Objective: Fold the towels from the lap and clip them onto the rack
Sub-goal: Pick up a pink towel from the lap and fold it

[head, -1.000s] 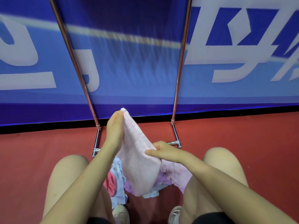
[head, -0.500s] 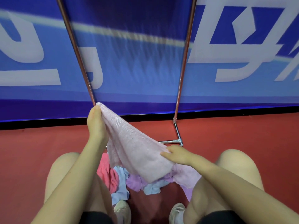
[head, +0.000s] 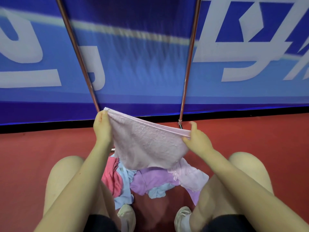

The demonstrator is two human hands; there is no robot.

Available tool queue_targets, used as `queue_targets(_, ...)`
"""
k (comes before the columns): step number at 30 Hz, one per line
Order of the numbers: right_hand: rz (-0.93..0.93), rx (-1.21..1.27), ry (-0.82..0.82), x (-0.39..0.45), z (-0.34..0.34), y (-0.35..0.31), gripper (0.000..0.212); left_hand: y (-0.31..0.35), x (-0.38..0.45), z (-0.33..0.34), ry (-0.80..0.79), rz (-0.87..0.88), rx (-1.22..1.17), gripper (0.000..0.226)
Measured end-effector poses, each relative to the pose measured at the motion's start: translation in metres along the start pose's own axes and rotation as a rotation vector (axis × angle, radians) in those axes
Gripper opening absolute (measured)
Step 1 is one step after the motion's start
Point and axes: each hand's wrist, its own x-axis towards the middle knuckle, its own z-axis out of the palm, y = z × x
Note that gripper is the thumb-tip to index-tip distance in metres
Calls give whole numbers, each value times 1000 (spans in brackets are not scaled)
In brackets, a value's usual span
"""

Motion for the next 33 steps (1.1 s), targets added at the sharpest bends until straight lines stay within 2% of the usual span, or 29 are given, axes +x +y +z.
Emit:
queue_targets(1, 8, -20, -10, 2, 0, 2, 57, 0, 0, 0, -9, 2, 2, 22)
queue_targets(5, 33, -68, -114, 4, 1, 8, 32, 3, -6, 5, -71, 52, 40, 22)
queue_targets(10, 11, 246, -84, 5, -13, 10, 7, 13, -8, 7, -42, 30, 14, 25)
queue_targets(15, -39, 451, 8, -1, -22, 1, 12, 16, -5, 2, 82, -28, -29, 25)
queue_targets(22, -96, 173, 98, 0, -20, 4, 8, 14, -4, 3, 82, -58, -7, 22)
queue_targets(26, -152, 69, 117, 2, -14, 8, 17, 11, 3, 2, 88, -82, 51, 24)
queue_targets(29, -43, 248, 41, 6, -15, 12, 17, 14, 9, 5, 69, -200, 76, 28)
queue_targets(33, 136, 747, 60, 7, -25, 6, 23, 10, 7, 0, 38, -273, -49, 28)
